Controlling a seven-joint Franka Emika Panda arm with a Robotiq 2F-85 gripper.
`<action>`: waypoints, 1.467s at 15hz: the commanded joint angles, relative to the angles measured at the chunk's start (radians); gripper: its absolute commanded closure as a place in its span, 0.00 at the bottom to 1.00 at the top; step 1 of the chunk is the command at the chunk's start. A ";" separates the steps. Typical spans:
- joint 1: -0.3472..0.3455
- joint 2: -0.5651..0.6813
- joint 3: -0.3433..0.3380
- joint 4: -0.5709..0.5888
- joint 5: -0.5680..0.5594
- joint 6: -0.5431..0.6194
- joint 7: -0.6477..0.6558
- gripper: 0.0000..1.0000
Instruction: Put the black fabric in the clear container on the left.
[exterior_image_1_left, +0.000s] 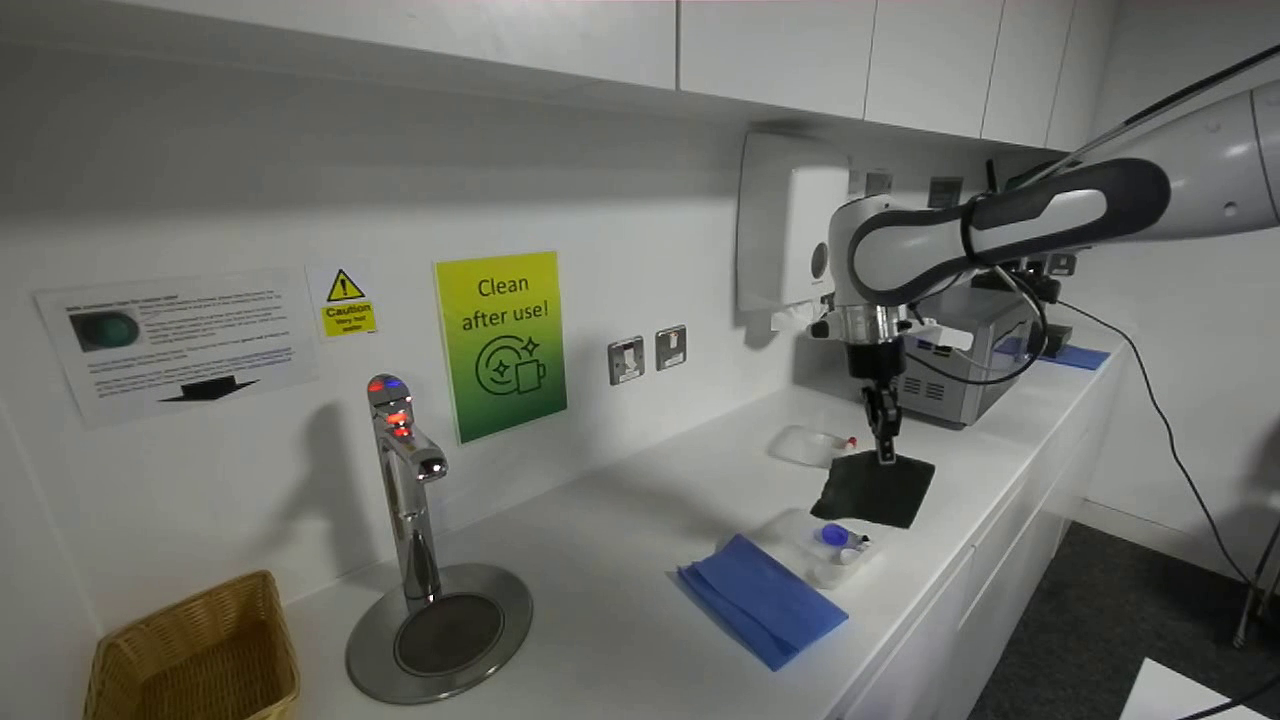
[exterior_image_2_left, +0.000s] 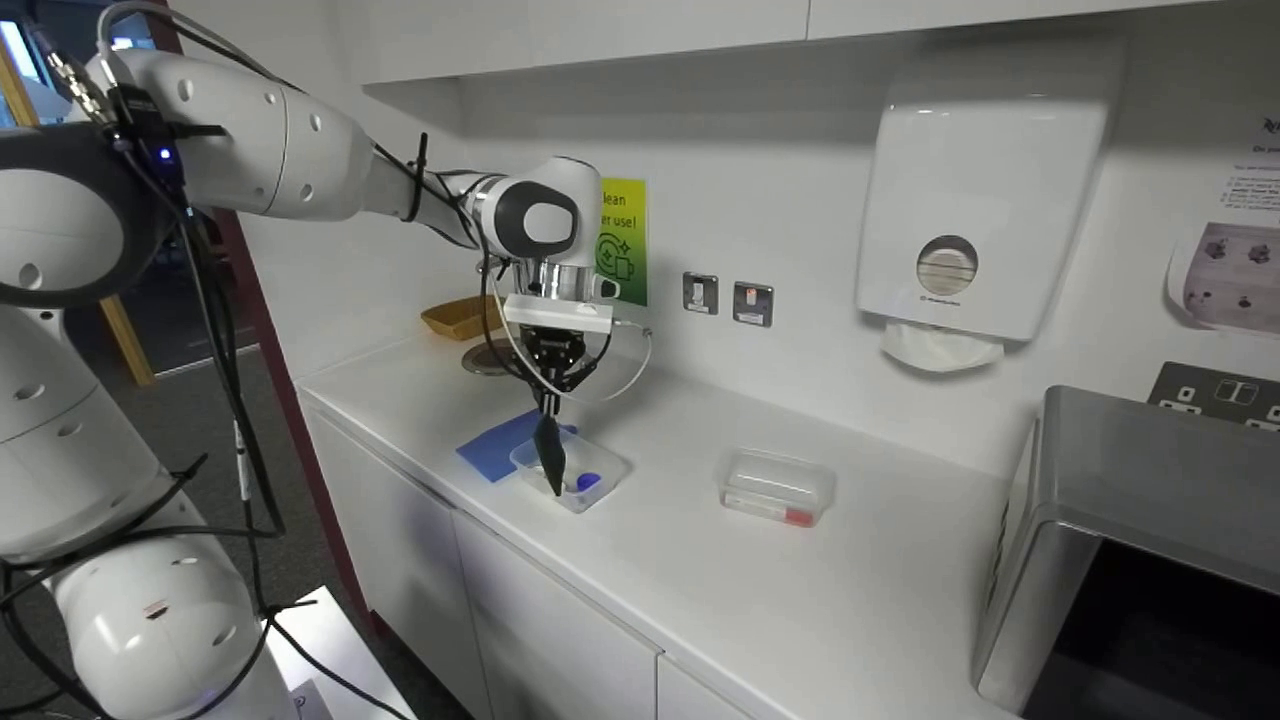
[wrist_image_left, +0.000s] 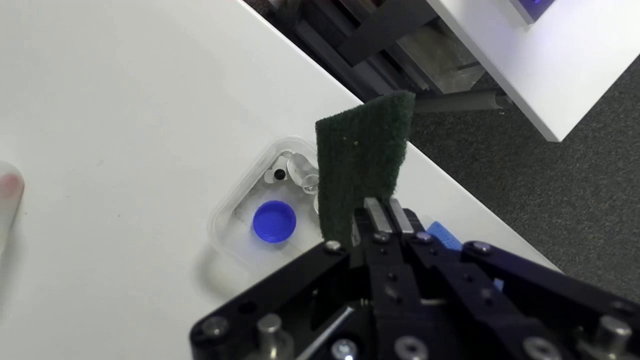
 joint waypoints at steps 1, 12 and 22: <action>-0.012 0.026 0.001 0.036 0.010 -0.041 -0.034 0.99; -0.012 0.109 0.028 0.174 -0.010 -0.101 -0.075 0.99; -0.006 0.121 0.047 0.227 -0.053 -0.121 -0.249 0.99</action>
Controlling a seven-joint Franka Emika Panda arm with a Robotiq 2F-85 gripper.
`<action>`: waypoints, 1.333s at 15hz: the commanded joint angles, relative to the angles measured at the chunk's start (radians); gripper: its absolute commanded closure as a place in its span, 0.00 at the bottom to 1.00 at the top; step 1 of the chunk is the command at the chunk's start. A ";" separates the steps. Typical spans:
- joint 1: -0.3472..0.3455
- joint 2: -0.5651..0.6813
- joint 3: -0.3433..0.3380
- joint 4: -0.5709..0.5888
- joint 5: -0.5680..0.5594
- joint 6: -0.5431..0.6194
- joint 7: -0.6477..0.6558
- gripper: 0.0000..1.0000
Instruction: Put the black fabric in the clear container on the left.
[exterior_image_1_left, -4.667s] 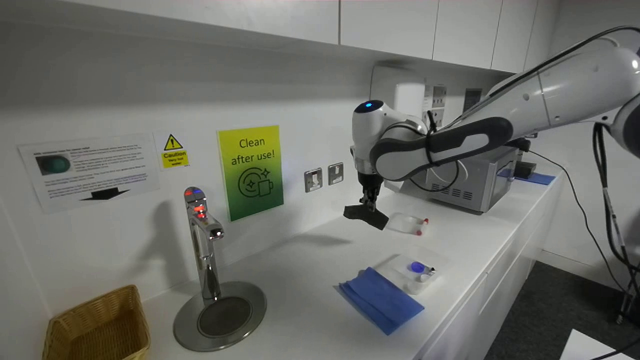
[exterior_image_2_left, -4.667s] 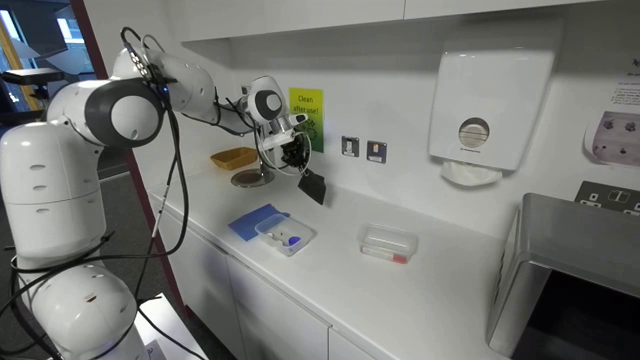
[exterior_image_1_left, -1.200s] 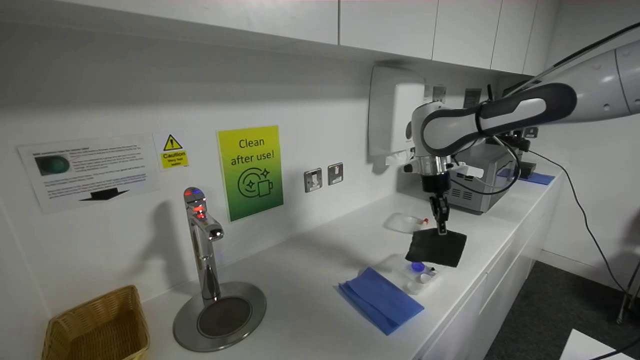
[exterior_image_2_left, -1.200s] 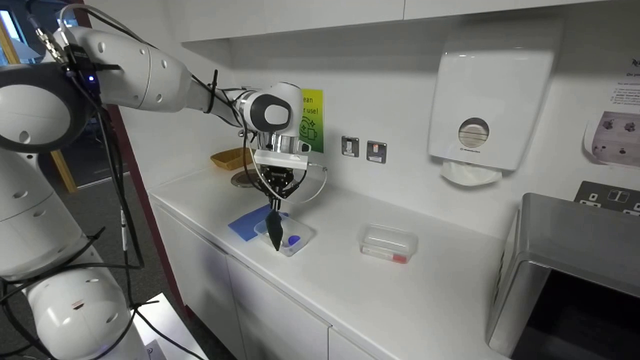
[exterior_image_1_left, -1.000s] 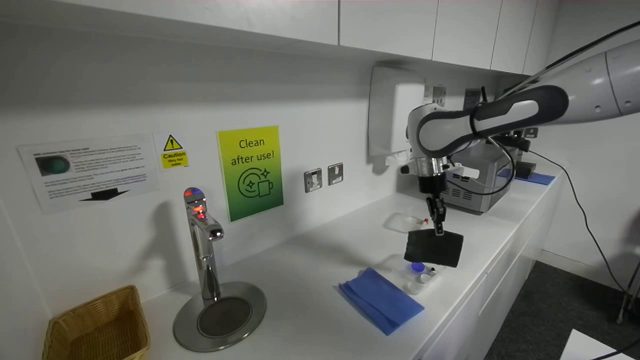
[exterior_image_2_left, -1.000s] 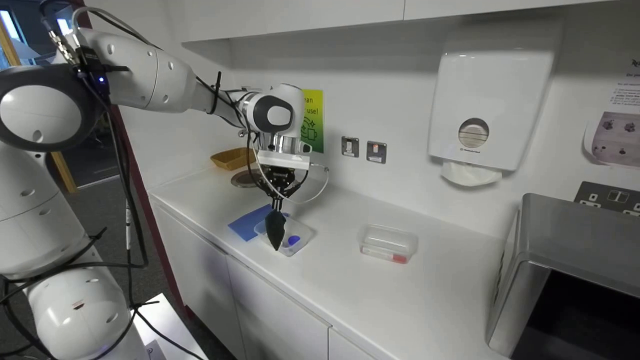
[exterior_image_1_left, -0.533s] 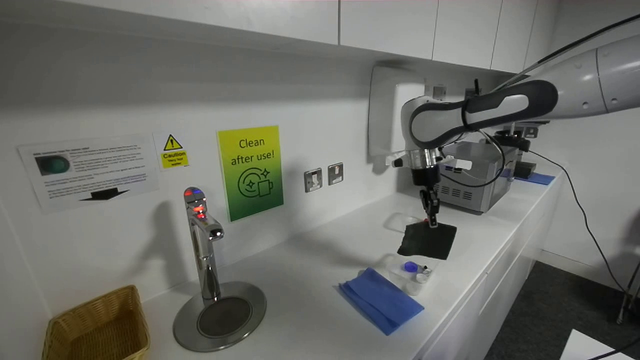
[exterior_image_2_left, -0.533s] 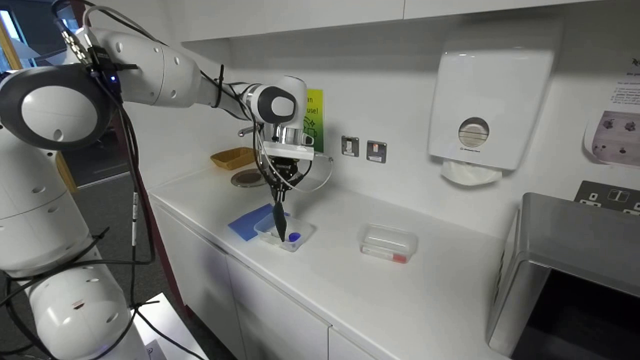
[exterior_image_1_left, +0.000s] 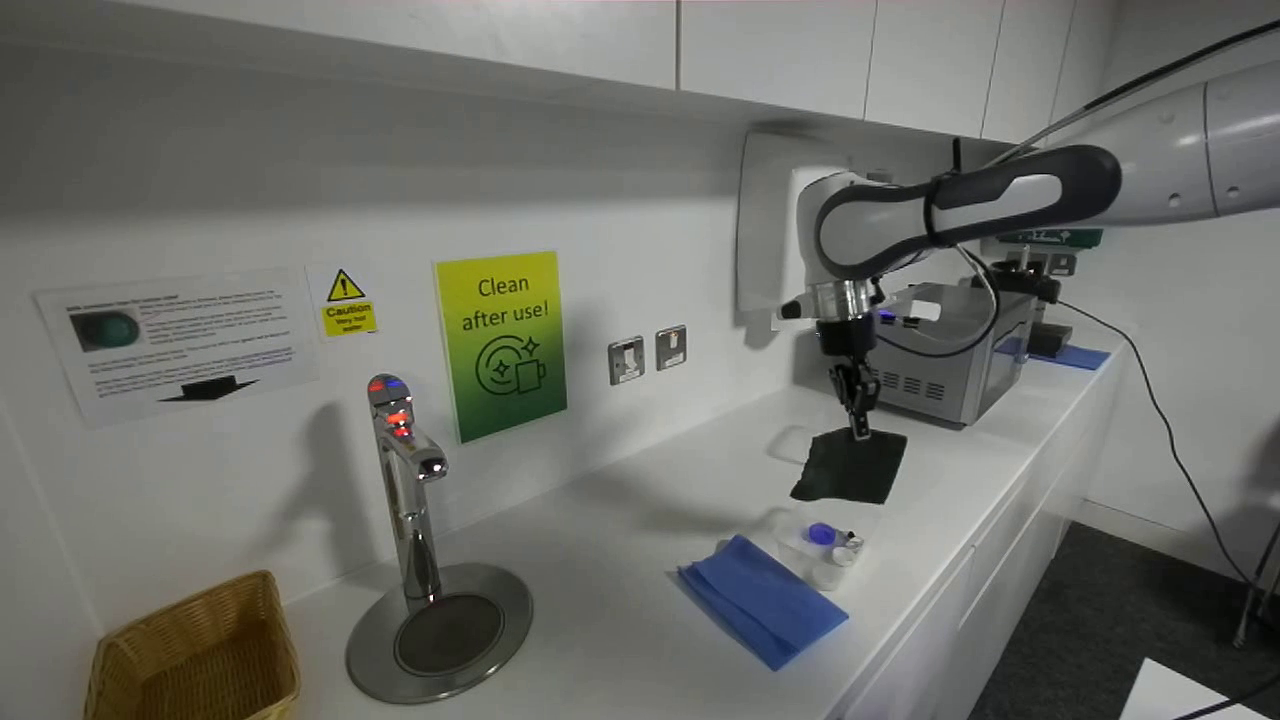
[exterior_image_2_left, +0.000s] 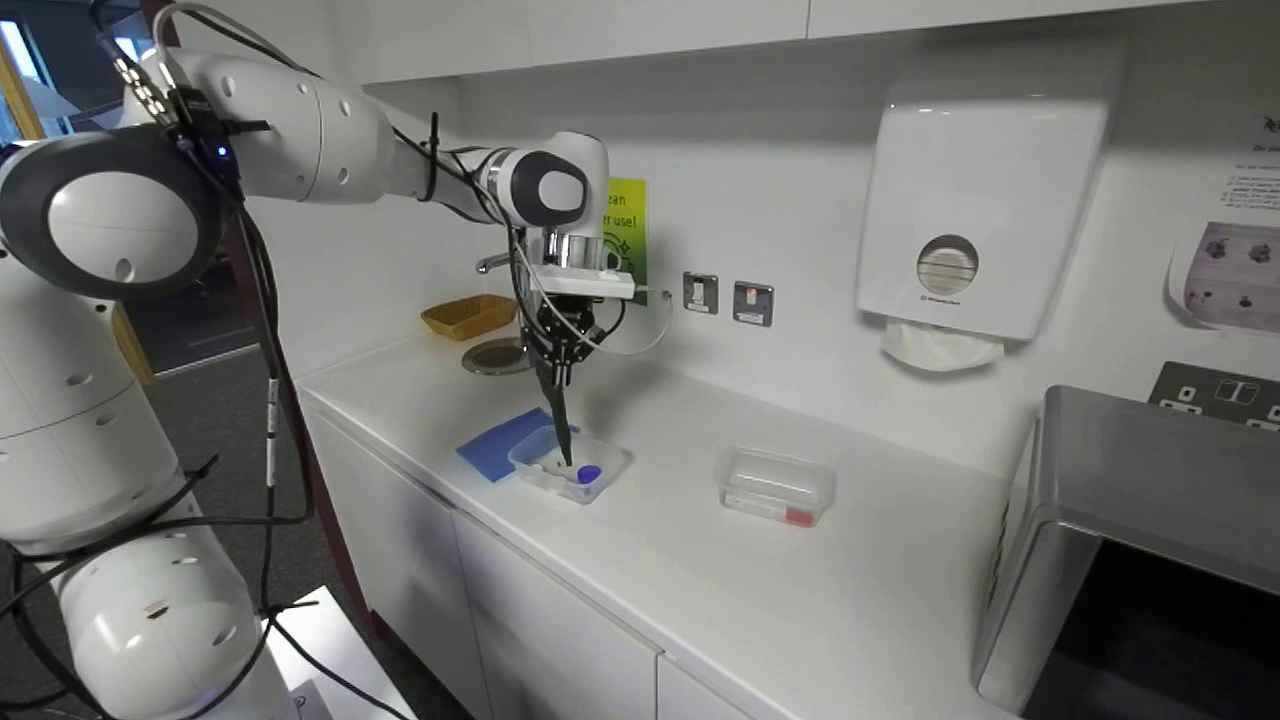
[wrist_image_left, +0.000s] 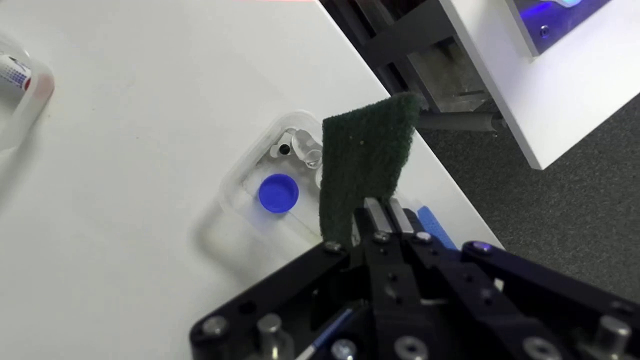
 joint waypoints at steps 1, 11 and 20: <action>-0.009 0.020 0.013 0.032 -0.046 -0.016 -0.108 0.99; -0.012 0.075 0.020 0.037 -0.107 0.068 -0.286 0.99; -0.006 0.112 0.047 0.074 -0.106 0.076 -0.296 0.99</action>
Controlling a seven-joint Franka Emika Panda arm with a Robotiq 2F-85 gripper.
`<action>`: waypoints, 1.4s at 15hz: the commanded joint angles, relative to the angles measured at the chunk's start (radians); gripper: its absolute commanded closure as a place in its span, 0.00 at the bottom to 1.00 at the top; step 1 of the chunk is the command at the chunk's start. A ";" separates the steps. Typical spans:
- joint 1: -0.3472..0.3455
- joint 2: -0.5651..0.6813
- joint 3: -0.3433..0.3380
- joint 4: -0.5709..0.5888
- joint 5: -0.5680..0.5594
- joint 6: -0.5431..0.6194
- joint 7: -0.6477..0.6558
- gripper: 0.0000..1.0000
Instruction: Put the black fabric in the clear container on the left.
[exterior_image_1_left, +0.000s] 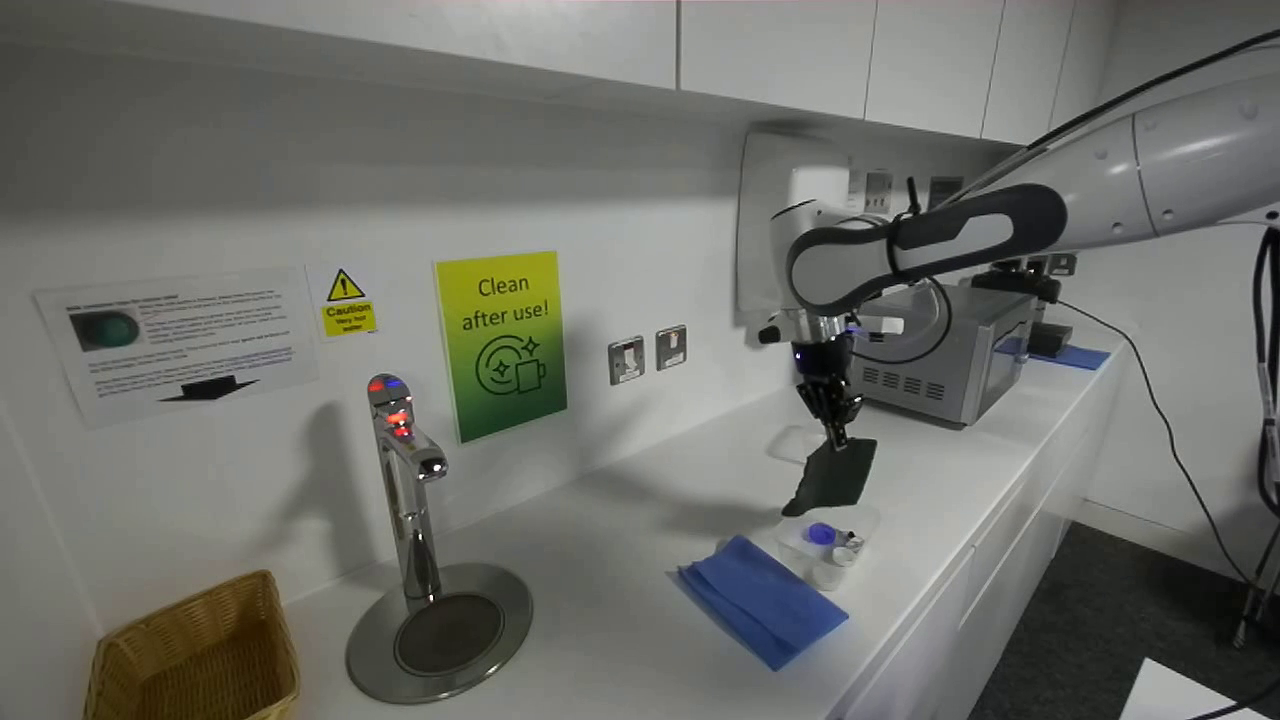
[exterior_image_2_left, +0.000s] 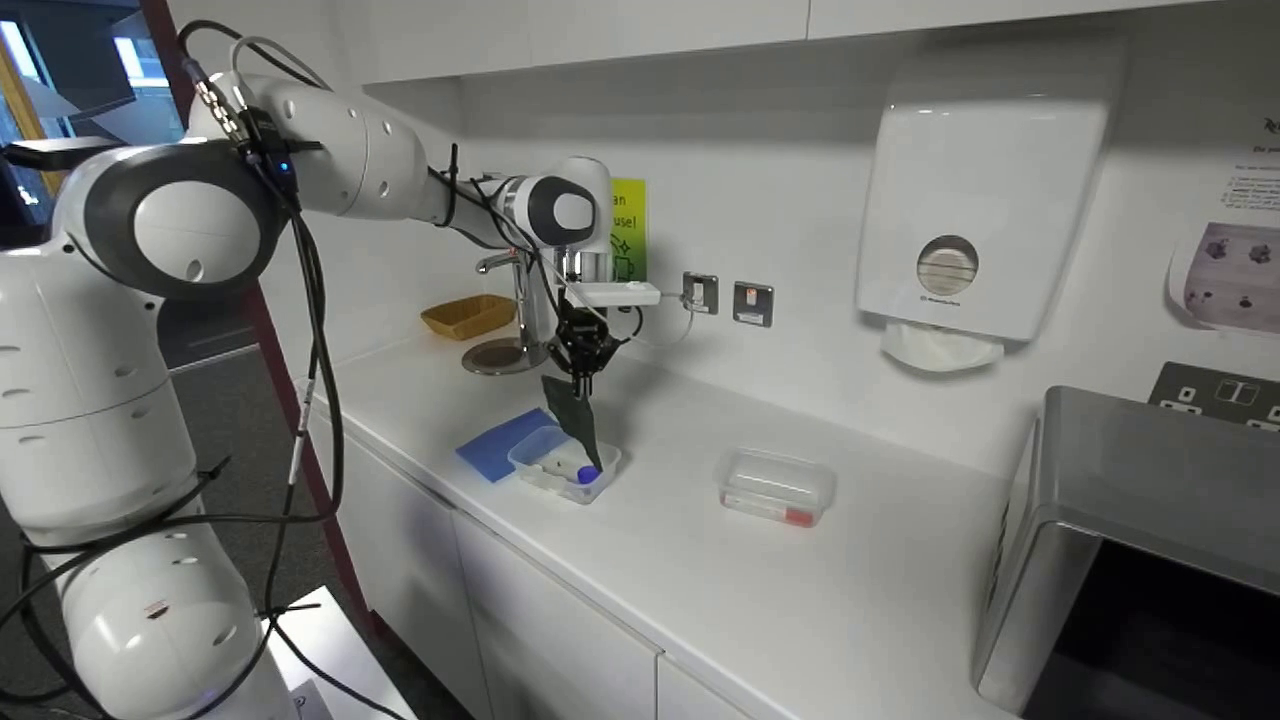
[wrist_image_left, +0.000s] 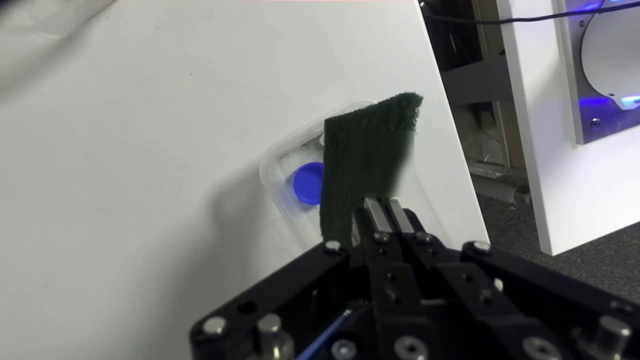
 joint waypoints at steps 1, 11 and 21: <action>-0.007 0.009 0.018 0.038 -0.016 -0.007 -0.021 0.99; -0.008 -0.007 0.030 0.020 -0.005 -0.013 -0.021 0.99; 0.000 -0.042 0.041 -0.039 -0.010 0.017 -0.031 0.99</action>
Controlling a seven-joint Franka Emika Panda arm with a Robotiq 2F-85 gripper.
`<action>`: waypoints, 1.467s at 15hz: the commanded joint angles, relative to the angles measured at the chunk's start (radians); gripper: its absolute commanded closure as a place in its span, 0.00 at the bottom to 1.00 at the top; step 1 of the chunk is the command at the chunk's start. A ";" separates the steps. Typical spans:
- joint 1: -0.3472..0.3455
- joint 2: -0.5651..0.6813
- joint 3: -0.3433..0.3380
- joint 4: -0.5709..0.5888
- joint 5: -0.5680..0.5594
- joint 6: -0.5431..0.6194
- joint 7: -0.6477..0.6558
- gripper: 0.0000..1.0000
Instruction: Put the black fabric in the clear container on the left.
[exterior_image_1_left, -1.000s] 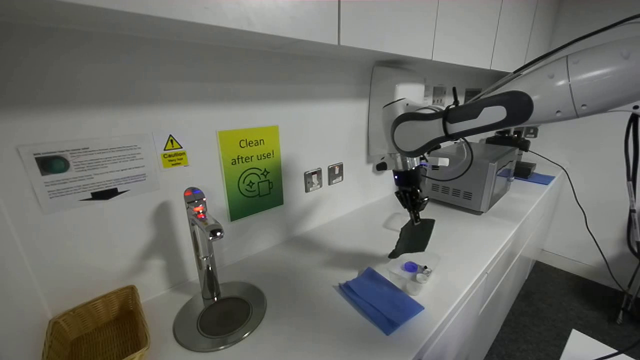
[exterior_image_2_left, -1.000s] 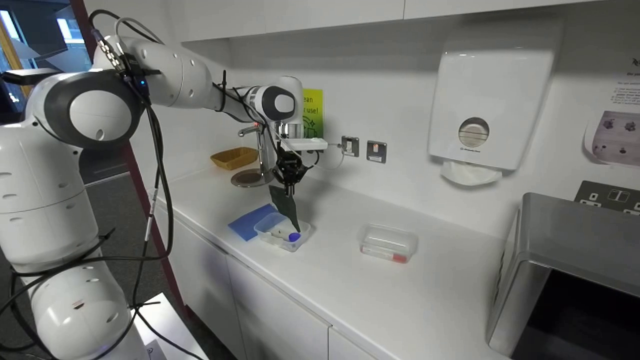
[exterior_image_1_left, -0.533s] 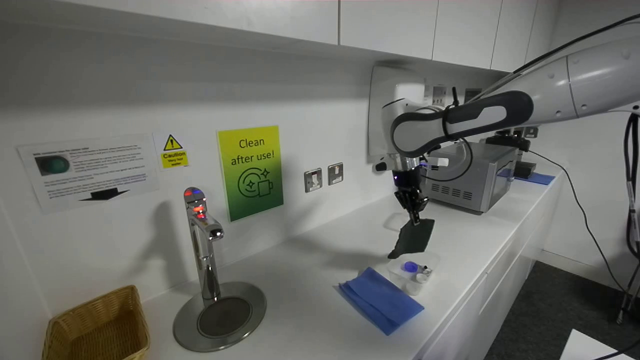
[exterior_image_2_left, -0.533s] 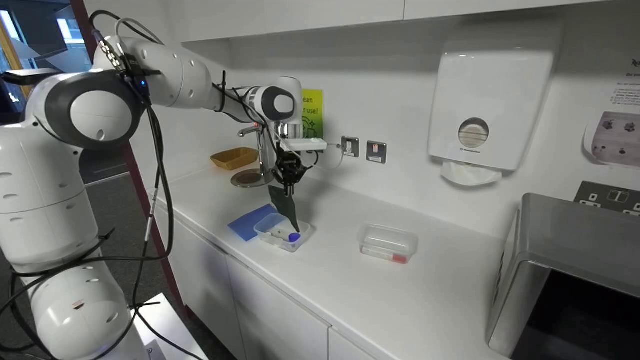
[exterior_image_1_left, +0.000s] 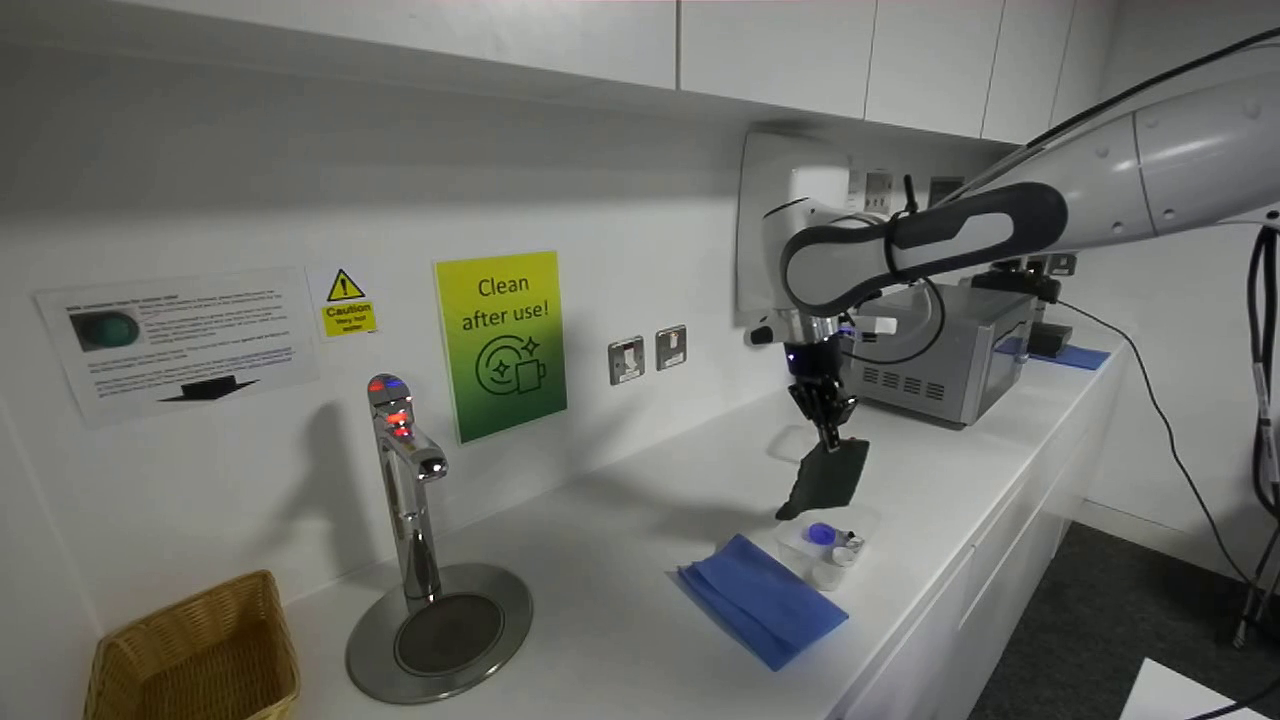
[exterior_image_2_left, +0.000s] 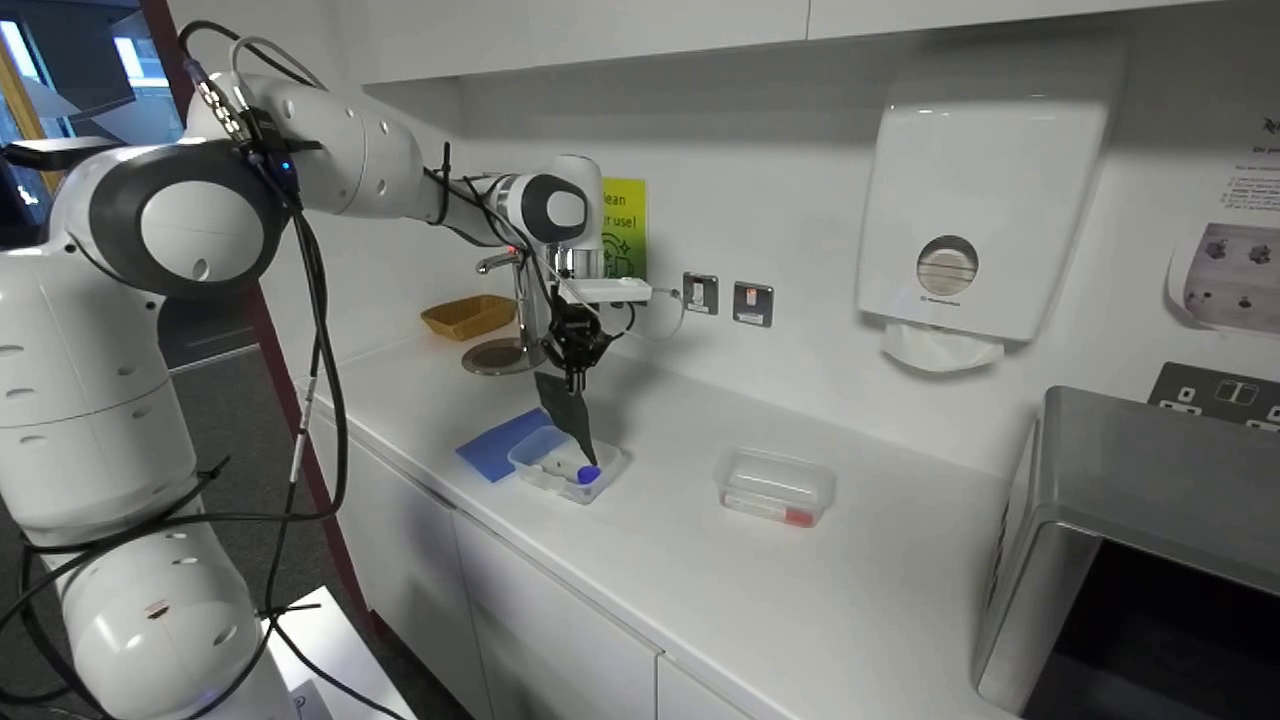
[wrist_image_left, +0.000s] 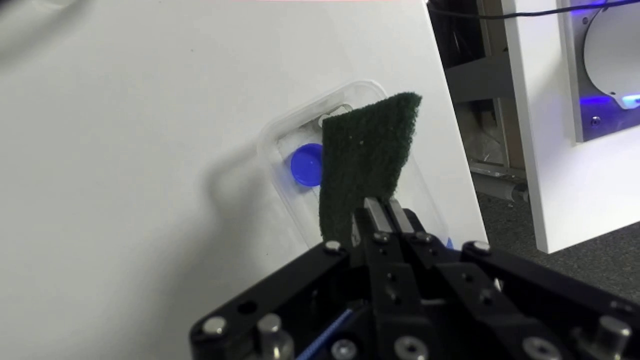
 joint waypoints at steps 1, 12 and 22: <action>0.000 -0.044 0.015 -0.049 -0.009 0.017 -0.030 0.99; -0.010 -0.035 0.016 -0.071 -0.004 0.021 -0.023 0.99; -0.014 0.002 0.005 -0.089 -0.008 0.028 -0.013 0.99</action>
